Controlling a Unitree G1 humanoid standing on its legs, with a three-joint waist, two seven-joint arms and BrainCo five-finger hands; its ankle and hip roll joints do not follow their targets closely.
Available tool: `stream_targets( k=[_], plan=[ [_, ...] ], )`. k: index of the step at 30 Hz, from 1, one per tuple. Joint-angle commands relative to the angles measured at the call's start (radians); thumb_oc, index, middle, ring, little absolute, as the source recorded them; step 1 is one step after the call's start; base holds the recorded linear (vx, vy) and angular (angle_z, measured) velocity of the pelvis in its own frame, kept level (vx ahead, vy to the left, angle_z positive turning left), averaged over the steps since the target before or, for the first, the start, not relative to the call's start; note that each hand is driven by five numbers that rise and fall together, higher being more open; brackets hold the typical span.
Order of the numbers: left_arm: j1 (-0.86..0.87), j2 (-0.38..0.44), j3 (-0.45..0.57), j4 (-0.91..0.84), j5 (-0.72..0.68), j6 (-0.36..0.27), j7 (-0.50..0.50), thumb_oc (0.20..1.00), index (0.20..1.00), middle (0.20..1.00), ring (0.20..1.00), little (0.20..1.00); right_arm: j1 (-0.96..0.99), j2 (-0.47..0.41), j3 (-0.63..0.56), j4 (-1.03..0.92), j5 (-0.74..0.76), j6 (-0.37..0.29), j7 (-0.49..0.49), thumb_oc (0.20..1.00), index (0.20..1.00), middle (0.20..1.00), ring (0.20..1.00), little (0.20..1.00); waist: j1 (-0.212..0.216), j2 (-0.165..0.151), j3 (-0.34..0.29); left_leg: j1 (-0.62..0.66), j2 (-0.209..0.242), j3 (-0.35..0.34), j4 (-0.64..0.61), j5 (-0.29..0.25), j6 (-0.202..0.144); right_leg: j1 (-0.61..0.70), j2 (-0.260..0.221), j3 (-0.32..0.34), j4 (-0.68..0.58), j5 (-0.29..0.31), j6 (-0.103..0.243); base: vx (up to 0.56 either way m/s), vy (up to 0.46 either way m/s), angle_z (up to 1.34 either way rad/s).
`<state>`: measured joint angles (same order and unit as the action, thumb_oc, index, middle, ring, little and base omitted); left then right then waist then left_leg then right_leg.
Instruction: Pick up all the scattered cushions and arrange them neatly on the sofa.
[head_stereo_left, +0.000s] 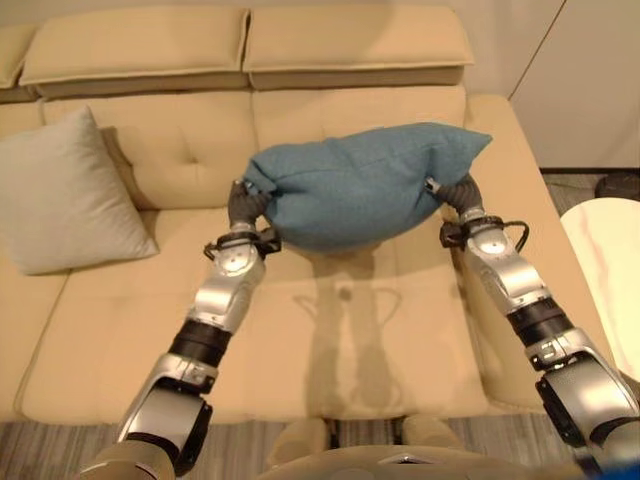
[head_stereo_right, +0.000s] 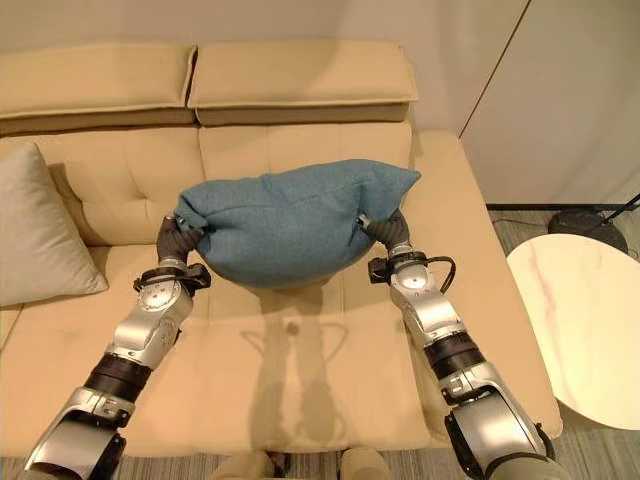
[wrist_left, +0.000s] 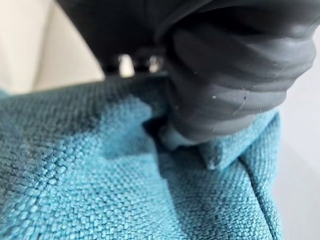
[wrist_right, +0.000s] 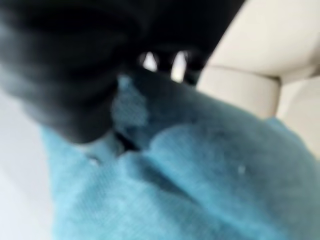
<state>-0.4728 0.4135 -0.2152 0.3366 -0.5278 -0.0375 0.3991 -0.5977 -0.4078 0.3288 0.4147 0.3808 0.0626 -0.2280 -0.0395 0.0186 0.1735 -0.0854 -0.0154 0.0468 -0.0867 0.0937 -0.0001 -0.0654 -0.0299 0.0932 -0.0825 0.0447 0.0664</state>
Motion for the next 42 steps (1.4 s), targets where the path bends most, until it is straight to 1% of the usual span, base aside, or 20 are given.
stream_targets(
  k=[1, 4, 5, 6, 8, 9, 13, 15, 18, 19, 20, 21, 22, 24, 26, 28, 30, 32, 37, 42],
  plan=[
    [-0.159, 0.029, -0.043, -0.026, -0.007, -0.137, -0.014, 0.200, 0.200, 0.200, 0.200, 0.200, -0.144, 0.085, 0.046, -0.061, 0.030, -0.097, 0.014, 0.200, 0.200, 0.200, 0.200, 0.200, 0.014, -0.075, -0.011, -0.026, 0.012, 0.026, 0.082, -0.098, -0.044, -0.039, -0.095, -0.013, 0.035, 0.018, 0.094, -0.08, -0.012, 0.04],
    [-0.174, 0.027, -0.045, -0.003, -0.014, -0.141, -0.003, 0.200, 0.200, 0.200, 0.200, 0.200, -0.155, 0.087, 0.050, -0.053, 0.031, -0.098, 0.008, 0.200, 0.200, 0.200, 0.200, 0.200, 0.013, -0.072, 0.005, -0.053, 0.009, 0.020, 0.087, -0.091, -0.045, -0.067, -0.093, -0.017, 0.043, 0.021, 0.091, -0.10, -0.011, 0.04],
    [-0.192, 0.028, -0.053, 0.021, -0.013, -0.144, 0.003, 0.200, 0.200, 0.200, 0.200, 0.200, -0.166, 0.087, 0.056, -0.043, 0.028, -0.100, 0.004, 0.200, 0.200, 0.200, 0.200, 0.200, 0.011, -0.070, 0.021, -0.077, 0.009, 0.017, 0.091, -0.086, -0.046, -0.095, -0.093, -0.022, 0.052, 0.025, 0.090, -0.07, -0.003, 0.07],
    [-0.194, 0.028, -0.053, 0.022, -0.013, -0.145, 0.002, 0.200, 0.200, 0.200, 0.200, 0.200, -0.167, 0.087, 0.056, -0.043, 0.028, -0.100, 0.004, 0.200, 0.200, 0.200, 0.200, 0.200, 0.011, -0.070, 0.019, -0.081, 0.009, 0.017, 0.093, -0.086, -0.046, -0.098, -0.093, -0.022, 0.054, 0.025, 0.090, -0.10, -0.007, 0.08],
    [-0.211, 0.030, -0.062, 0.053, -0.009, -0.145, 0.016, 0.200, 0.200, 0.200, 0.200, 0.200, -0.176, 0.090, 0.058, -0.027, 0.029, -0.106, -0.005, 0.200, 0.200, 0.200, 0.200, 0.200, 0.007, -0.070, 0.038, -0.114, 0.010, 0.015, 0.104, -0.081, -0.047, -0.137, -0.092, -0.021, 0.069, 0.031, 0.090, -0.11, -0.004, 0.07],
    [-0.232, 0.038, -0.066, 0.076, 0.000, -0.146, 0.024, 0.200, 0.200, 0.200, 0.200, 0.200, -0.186, 0.092, 0.059, -0.010, 0.031, -0.107, -0.013, 0.200, 0.200, 0.200, 0.200, 0.200, 0.007, -0.069, 0.051, -0.152, 0.010, 0.016, 0.116, -0.074, -0.047, -0.179, -0.092, -0.020, 0.082, 0.039, 0.091, -0.10, 0.000, 0.04],
    [-0.275, 0.058, -0.075, 0.156, 0.012, -0.141, 0.041, 0.200, 0.200, 0.200, 0.200, 0.200, -0.208, 0.093, 0.060, 0.039, 0.034, -0.109, -0.029, 0.200, 0.200, 0.200, 0.200, 0.200, 0.002, -0.071, 0.056, -0.222, 0.011, 0.015, 0.129, -0.059, -0.049, -0.248, -0.092, -0.018, 0.090, 0.058, 0.093, -0.04, 0.000, -0.03],
    [-0.289, 0.066, -0.079, 0.170, 0.016, -0.141, 0.046, 0.200, 0.200, 0.200, 0.200, 0.200, -0.219, 0.093, 0.063, 0.051, 0.034, -0.109, -0.033, 0.200, 0.200, 0.200, 0.200, 0.200, 0.002, -0.074, 0.058, -0.236, 0.011, 0.014, 0.130, -0.056, -0.049, -0.258, -0.092, -0.018, 0.089, 0.062, 0.095, 0.00, 0.001, -0.02],
    [-0.353, 0.109, -0.085, 0.224, 0.029, -0.136, 0.055, 0.200, 0.200, 0.200, 0.200, 0.200, -0.271, 0.079, 0.082, 0.096, 0.022, -0.106, -0.042, 0.200, 0.200, 0.200, 0.200, 0.200, 0.005, -0.080, 0.065, -0.260, 0.011, 0.007, 0.130, -0.049, -0.052, -0.277, -0.092, -0.019, 0.086, 0.070, 0.094, 0.00, 0.000, 0.00],
    [-0.355, 0.109, -0.085, 0.225, 0.028, -0.137, 0.054, 0.200, 0.200, 0.200, 0.200, 0.200, -0.273, 0.079, 0.081, 0.098, 0.022, -0.106, -0.042, 0.200, 0.200, 0.200, 0.200, 0.200, 0.005, -0.080, 0.065, -0.261, 0.011, 0.006, 0.130, -0.049, -0.052, -0.278, -0.092, -0.020, 0.086, 0.070, 0.094, 0.03, -0.015, 0.02],
    [-0.409, 0.137, -0.090, 0.276, 0.039, -0.134, 0.076, 0.815, 0.815, 0.815, 0.815, 0.815, -0.323, 0.067, 0.100, 0.129, 0.013, -0.108, -0.054, 0.454, 0.454, 0.454, 0.454, 0.454, 0.009, -0.082, 0.072, -0.268, 0.011, 0.000, 0.134, -0.051, -0.055, -0.280, -0.093, -0.024, 0.086, 0.070, 0.092, 0.00, 0.000, 0.00],
    [-0.411, 0.138, -0.090, 0.278, 0.038, -0.134, 0.075, 1.000, 1.000, 1.000, 1.000, 1.000, -0.325, 0.067, 0.100, 0.130, 0.013, -0.108, -0.054, 0.454, 0.454, 0.454, 0.454, 0.454, 0.008, -0.083, 0.071, -0.273, 0.010, 0.000, 0.133, -0.046, -0.055, -0.285, -0.093, -0.023, 0.085, 0.074, 0.092, 0.00, 0.000, 0.00],
    [-0.441, 0.150, -0.097, 0.309, 0.035, -0.134, 0.079, 1.000, 1.000, 1.000, 1.000, 1.000, -0.354, 0.063, 0.112, 0.149, 0.011, -0.108, -0.061, 1.000, 1.000, 1.000, 1.000, 1.000, 0.009, -0.084, 0.074, -0.272, 0.011, -0.001, 0.134, -0.050, -0.056, -0.284, -0.091, -0.024, 0.085, 0.072, 0.092, 0.00, 0.000, 0.00],
    [-0.531, 0.204, -0.116, 0.354, 0.050, -0.131, 0.099, 1.000, 1.000, 1.000, 1.000, 1.000, -0.449, 0.046, 0.142, 0.213, -0.001, -0.104, -0.077, 1.000, 1.000, 1.000, 1.000, 1.000, 0.019, -0.087, 0.084, -0.288, 0.012, -0.012, 0.140, -0.048, -0.059, -0.294, -0.091, -0.026, 0.084, 0.076, 0.091, 0.00, 0.000, 0.00],
    [-0.557, 0.218, -0.121, 0.366, 0.051, -0.131, 0.100, 1.000, 1.000, 1.000, 1.000, 1.000, -0.477, 0.041, 0.152, 0.225, -0.004, -0.103, -0.080, 1.000, 1.000, 1.000, 1.000, 1.000, 0.022, -0.088, 0.087, -0.297, 0.011, -0.016, 0.142, -0.042, -0.060, -0.298, -0.092, -0.027, 0.082, 0.079, 0.090, 0.01, -0.017, 0.13],
    [-0.638, 0.260, -0.153, 0.409, 0.053, -0.130, 0.103, 1.000, 1.000, 1.000, 1.000, 1.000, -0.549, 0.051, 0.173, 0.289, 0.022, -0.107, -0.085, 1.000, 1.000, 1.000, 1.000, 1.000, 0.049, -0.090, 0.097, -0.318, 0.007, -0.050, 0.149, -0.040, -0.059, -0.307, -0.088, -0.034, 0.077, 0.080, 0.086, 0.03, -0.045, 0.17],
    [-0.659, 0.272, -0.165, 0.424, 0.054, -0.126, 0.098, 1.000, 1.000, 1.000, 1.000, 1.000, -0.570, 0.051, 0.186, 0.302, 0.026, -0.103, -0.079, 1.000, 1.000, 1.000, 1.000, 1.000, 0.054, -0.092, 0.097, -0.321, 0.007, -0.057, 0.147, -0.040, -0.058, -0.308, -0.087, -0.033, 0.077, 0.080, 0.086, 0.01, -0.026, 0.09],
    [-0.709, 0.283, -0.193, 0.479, 0.052, -0.121, 0.091, 1.000, 1.000, 1.000, 1.000, 1.000, -0.623, 0.045, 0.222, 0.333, 0.029, -0.100, -0.065, 1.000, 1.000, 1.000, 1.000, 1.000, 0.064, -0.093, 0.099, -0.324, 0.004, -0.070, 0.141, -0.035, -0.058, -0.311, -0.089, -0.038, 0.079, 0.079, 0.085, 0.02, 0.003, 0.07],
    [-0.757, 0.300, -0.209, 0.532, 0.048, -0.119, 0.084, 1.000, 1.000, 1.000, 1.000, 1.000, -0.675, 0.025, 0.243, 0.382, 0.036, -0.101, -0.060, 1.000, 1.000, 1.000, 1.000, 1.000, 0.075, -0.093, 0.106, -0.327, 0.003, -0.080, 0.138, -0.031, -0.060, -0.310, -0.091, -0.042, 0.076, 0.076, 0.085, 0.01, 0.003, 0.01],
    [-0.813, 0.372, -0.239, 0.601, 0.042, -0.124, 0.052, 1.000, 1.000, 1.000, 1.000, 1.000, -0.728, -0.045, 0.275, 0.500, 0.052, -0.090, -0.038, 1.000, 1.000, 1.000, 1.000, 1.000, 0.089, -0.100, 0.107, -0.327, 0.000, -0.086, 0.135, -0.034, -0.065, -0.302, -0.089, -0.047, 0.050, 0.085, 0.088, 0.02, -0.008, 0.07]
  ],
)
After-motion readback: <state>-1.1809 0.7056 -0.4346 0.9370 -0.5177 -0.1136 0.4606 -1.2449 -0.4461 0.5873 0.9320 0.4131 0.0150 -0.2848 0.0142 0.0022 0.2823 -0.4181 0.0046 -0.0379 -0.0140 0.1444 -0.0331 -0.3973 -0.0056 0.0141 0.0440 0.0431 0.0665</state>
